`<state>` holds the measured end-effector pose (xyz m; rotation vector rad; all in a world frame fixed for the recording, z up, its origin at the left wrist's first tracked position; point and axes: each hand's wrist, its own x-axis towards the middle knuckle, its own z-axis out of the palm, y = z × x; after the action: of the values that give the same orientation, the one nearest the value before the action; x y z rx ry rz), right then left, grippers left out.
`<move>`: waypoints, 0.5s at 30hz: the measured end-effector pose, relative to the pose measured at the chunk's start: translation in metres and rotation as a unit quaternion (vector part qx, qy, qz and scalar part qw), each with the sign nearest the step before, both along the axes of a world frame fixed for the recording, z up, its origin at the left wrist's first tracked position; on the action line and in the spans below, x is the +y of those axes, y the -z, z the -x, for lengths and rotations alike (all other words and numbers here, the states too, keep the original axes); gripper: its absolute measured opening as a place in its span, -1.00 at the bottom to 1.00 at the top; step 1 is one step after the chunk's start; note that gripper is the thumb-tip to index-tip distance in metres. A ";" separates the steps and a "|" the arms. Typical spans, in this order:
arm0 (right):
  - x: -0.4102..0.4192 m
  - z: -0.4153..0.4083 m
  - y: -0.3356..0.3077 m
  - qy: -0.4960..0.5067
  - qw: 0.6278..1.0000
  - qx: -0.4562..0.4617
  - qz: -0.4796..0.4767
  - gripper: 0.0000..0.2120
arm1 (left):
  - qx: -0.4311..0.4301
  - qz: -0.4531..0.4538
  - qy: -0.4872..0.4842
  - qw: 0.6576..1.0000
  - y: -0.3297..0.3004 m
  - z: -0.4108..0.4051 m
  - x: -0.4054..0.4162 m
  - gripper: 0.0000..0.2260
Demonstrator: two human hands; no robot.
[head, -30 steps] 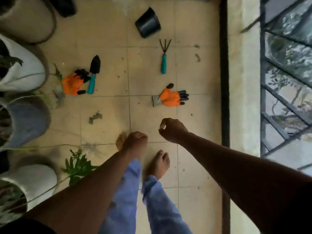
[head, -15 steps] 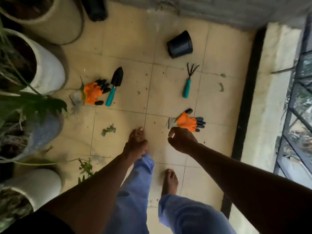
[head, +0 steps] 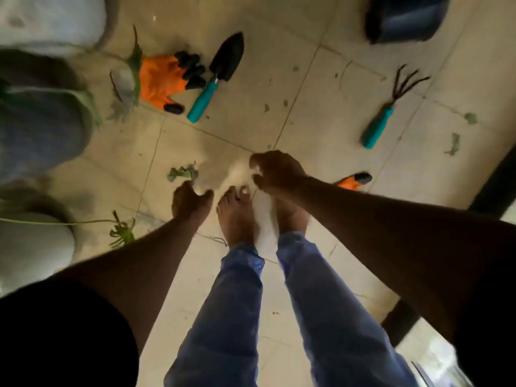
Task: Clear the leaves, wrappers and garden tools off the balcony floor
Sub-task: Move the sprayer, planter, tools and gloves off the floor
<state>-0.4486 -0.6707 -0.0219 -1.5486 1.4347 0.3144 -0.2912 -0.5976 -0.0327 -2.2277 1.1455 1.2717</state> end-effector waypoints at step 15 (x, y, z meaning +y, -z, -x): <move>0.010 -0.076 0.082 -0.079 0.992 -0.054 0.086 -0.69 | -0.133 0.149 -0.146 0.969 0.097 -0.065 -0.017 -0.65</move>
<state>-0.3722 -0.6608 -0.1043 -1.7971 1.2860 0.2003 -0.2262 -0.6149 -0.1301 -2.7711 0.9858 0.9028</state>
